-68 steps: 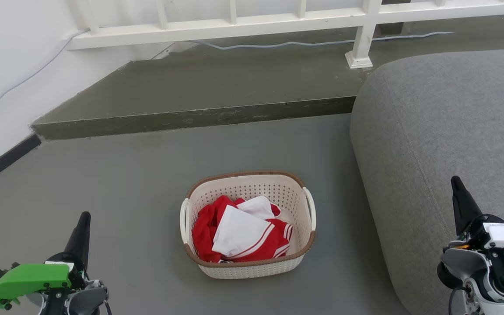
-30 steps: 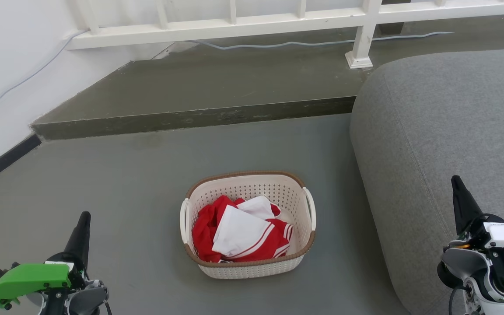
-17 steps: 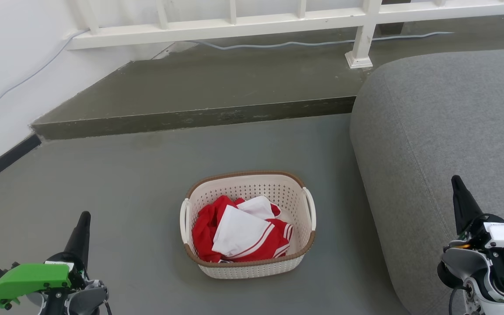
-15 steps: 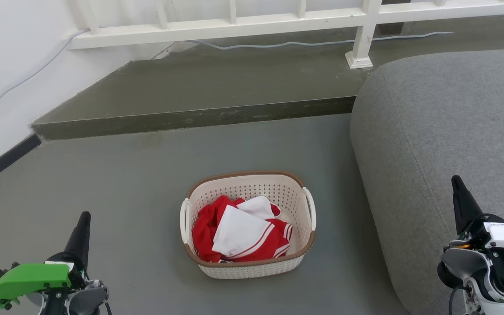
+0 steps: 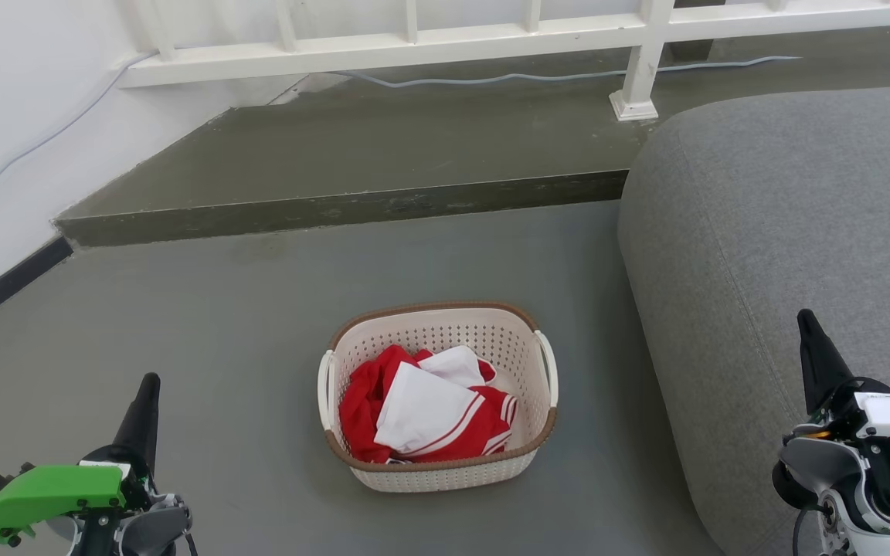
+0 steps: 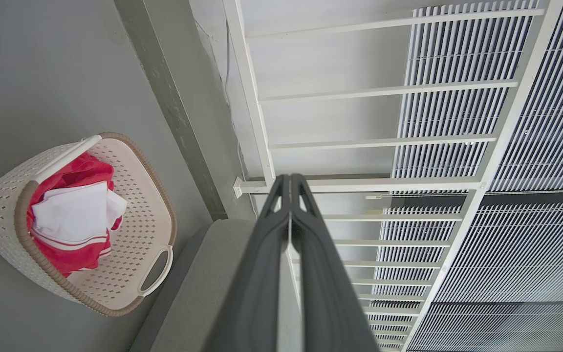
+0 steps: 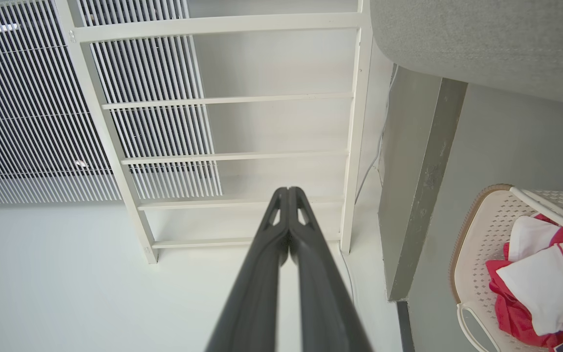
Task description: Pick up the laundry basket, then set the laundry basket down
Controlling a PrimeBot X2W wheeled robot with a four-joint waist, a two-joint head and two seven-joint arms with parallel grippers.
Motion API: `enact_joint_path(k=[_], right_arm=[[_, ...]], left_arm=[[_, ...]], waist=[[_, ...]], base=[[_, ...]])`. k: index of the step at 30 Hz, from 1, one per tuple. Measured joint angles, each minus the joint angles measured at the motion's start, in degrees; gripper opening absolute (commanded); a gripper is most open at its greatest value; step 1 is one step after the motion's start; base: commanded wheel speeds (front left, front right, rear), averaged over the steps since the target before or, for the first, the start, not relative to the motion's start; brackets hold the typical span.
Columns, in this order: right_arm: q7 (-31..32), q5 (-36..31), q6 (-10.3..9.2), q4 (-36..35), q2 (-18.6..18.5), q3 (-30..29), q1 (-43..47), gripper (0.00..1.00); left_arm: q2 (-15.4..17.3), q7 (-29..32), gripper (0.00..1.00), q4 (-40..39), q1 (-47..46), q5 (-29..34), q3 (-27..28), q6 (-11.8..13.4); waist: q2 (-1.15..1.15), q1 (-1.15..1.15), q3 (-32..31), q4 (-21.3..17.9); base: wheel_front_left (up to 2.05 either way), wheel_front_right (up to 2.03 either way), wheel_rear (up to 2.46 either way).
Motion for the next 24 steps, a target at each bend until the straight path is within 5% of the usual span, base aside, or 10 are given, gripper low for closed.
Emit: enact_joint_path(k=[24], right_arm=[[0.0,0.0,0.0,0.0,0.1,-0.1,0.0,0.0]], left_arm=[[0.0,0.0,0.0,0.0,0.0,0.0,0.0,0.0]], waist=[[0.0,0.0,0.0,0.0]], base=[[0.0,0.0,0.0]])
